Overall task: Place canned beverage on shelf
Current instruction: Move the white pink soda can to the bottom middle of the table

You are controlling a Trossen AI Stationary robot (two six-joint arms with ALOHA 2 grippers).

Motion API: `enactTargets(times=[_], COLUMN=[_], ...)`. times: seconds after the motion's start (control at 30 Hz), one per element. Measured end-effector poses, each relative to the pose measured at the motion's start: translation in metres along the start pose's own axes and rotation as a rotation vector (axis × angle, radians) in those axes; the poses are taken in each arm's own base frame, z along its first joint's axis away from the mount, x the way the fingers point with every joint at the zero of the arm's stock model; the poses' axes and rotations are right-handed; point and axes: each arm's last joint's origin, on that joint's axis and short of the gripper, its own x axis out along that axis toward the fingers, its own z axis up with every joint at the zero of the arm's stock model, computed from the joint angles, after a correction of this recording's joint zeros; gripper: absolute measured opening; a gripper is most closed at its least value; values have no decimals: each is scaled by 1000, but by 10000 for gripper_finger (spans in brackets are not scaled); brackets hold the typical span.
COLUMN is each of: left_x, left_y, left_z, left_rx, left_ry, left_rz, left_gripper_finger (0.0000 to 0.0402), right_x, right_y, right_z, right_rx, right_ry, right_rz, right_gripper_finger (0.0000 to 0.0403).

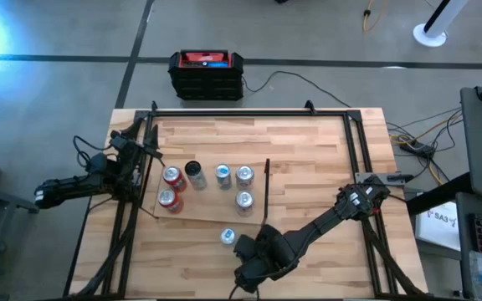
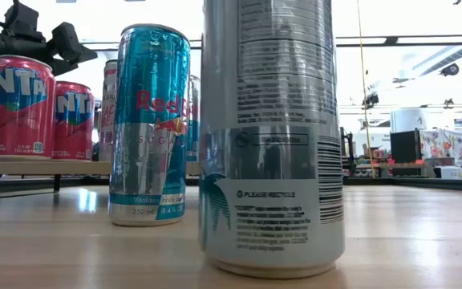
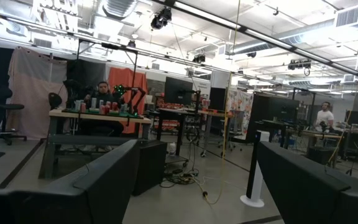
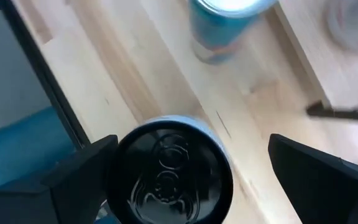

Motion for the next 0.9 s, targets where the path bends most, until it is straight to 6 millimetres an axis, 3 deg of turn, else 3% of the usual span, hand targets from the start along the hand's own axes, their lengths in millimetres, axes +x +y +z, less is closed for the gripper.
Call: enactTargets(times=[0.67,0.9], left_x=[0,0], left_y=[0,0], left_z=[0,0], left_rx=[0,0], left_ry=[0,0], left_rz=[0,0], left_gripper_finger=[311,311], right_x=[0,1], right_y=[-5,-4], right_z=[-1,-2], right_rx=[362,386], right_ry=[49,76], right_rz=[-35,-24], right_gripper_finger=[398,339])
